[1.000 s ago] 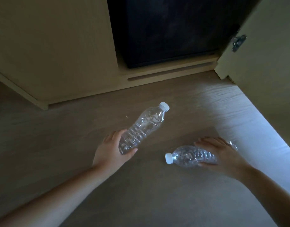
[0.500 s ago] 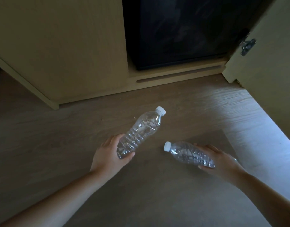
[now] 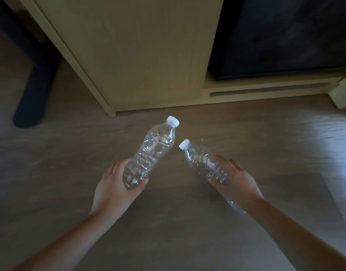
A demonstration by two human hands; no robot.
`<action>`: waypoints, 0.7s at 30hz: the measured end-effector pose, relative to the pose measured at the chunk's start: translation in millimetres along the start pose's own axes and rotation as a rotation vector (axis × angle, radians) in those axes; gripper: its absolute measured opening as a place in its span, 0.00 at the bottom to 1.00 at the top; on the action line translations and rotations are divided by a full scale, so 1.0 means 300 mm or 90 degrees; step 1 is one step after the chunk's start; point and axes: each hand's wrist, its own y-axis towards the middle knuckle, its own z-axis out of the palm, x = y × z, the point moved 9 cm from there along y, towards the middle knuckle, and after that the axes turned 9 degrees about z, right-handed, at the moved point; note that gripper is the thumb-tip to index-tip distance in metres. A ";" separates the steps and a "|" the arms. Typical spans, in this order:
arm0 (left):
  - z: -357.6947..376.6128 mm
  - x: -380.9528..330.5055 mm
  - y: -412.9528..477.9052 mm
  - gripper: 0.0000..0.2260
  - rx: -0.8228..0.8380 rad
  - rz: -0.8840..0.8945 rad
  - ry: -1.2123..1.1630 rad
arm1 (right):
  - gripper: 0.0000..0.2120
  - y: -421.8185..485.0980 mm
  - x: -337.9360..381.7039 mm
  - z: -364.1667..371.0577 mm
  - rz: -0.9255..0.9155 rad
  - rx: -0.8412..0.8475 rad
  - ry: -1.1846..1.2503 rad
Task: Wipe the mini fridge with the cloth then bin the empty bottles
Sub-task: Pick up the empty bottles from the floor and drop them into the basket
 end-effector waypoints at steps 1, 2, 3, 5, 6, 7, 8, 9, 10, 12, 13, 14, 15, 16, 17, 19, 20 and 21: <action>-0.023 0.023 -0.007 0.25 -0.008 -0.014 0.002 | 0.31 -0.001 0.025 0.009 0.002 -0.004 0.020; -0.049 0.040 -0.013 0.24 -0.020 -0.027 0.002 | 0.30 -0.004 0.050 0.015 0.005 -0.005 0.038; -0.075 0.049 -0.020 0.24 -0.034 -0.039 0.000 | 0.30 -0.013 0.078 0.014 0.009 -0.006 0.054; -0.131 0.051 -0.035 0.24 -0.066 -0.073 -0.015 | 0.30 -0.037 0.144 -0.007 0.019 -0.002 0.079; -0.160 0.045 -0.044 0.23 -0.079 -0.100 -0.030 | 0.30 -0.056 0.186 -0.025 0.021 0.005 0.087; -0.191 0.036 -0.055 0.23 -0.090 -0.127 -0.047 | 0.30 -0.077 0.229 -0.053 0.022 0.012 0.097; -0.224 0.020 -0.067 0.23 -0.099 -0.151 -0.061 | 0.29 -0.101 0.271 -0.091 0.025 0.014 0.109; -0.261 -0.001 -0.081 0.23 -0.108 -0.171 -0.069 | 0.29 -0.128 0.312 -0.138 0.028 0.013 0.123; -0.302 -0.026 -0.099 0.23 -0.116 -0.186 -0.075 | 0.28 -0.157 0.351 -0.193 0.034 0.009 0.138; -0.395 -0.093 -0.133 0.23 -0.127 -0.203 -0.087 | 0.28 -0.216 0.420 -0.319 0.050 -0.002 0.170; -0.444 -0.132 -0.149 0.23 -0.129 -0.208 -0.091 | 0.28 -0.244 0.451 -0.382 0.058 -0.004 0.181; -0.494 -0.171 -0.165 0.23 -0.130 -0.214 -0.092 | 0.28 -0.271 0.482 -0.444 0.065 -0.003 0.190; -0.546 -0.210 -0.181 0.23 -0.129 -0.222 -0.092 | 0.28 -0.299 0.513 -0.505 0.072 0.000 0.201; -0.597 -0.251 -0.198 0.23 -0.129 -0.234 -0.095 | 0.27 -0.327 0.546 -0.569 0.075 0.001 0.212; -0.649 -0.292 -0.215 0.23 -0.130 -0.250 -0.103 | 0.27 -0.356 0.580 -0.635 0.076 -0.001 0.219; -0.753 -0.373 -0.250 0.22 -0.142 -0.291 -0.134 | 0.27 -0.418 0.648 -0.764 0.072 -0.003 0.216; -0.805 -0.414 -0.267 0.20 -0.152 -0.311 -0.152 | 0.27 -0.451 0.680 -0.828 0.070 -0.005 0.215; -0.858 -0.457 -0.285 0.19 -0.164 -0.328 -0.166 | 0.28 -0.483 0.709 -0.894 0.070 -0.008 0.217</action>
